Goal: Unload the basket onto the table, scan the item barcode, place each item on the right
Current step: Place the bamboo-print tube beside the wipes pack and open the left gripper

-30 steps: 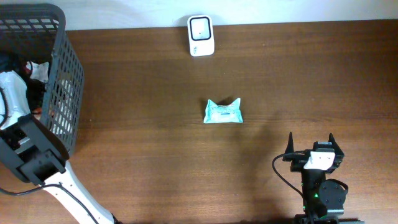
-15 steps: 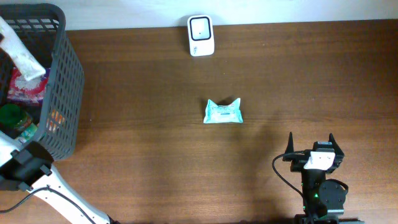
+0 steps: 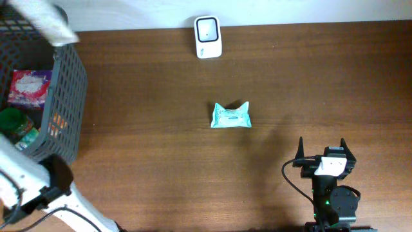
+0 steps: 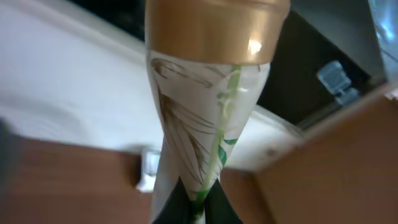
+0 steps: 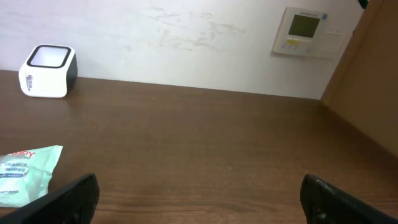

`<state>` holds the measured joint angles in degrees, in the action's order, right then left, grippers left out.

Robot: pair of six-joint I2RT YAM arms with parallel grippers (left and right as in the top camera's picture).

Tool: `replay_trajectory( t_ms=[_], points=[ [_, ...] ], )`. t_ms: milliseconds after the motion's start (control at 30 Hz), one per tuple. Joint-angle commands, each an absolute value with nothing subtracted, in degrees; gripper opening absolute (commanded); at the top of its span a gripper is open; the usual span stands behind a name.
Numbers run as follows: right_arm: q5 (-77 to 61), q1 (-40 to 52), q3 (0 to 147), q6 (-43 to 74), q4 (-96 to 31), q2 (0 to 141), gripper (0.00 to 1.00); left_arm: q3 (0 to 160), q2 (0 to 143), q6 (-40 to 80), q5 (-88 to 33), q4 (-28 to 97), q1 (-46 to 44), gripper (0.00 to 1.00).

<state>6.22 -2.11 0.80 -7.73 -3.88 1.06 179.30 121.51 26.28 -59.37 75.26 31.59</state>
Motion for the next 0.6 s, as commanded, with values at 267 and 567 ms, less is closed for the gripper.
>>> replay_trajectory(
  t_ms=[267, 567],
  points=[
    [7.1, -2.3, 0.3, -7.9, -4.1, 0.8, 0.99, 166.8, 121.5, 30.0, 6.5, 96.6, -16.7, 0.0],
    [7.1, -2.3, 0.3, -7.9, -4.1, 0.8, 0.99, 114.2, 121.6, 35.2, 11.6, 70.8, -28.4, 0.0]
  ],
)
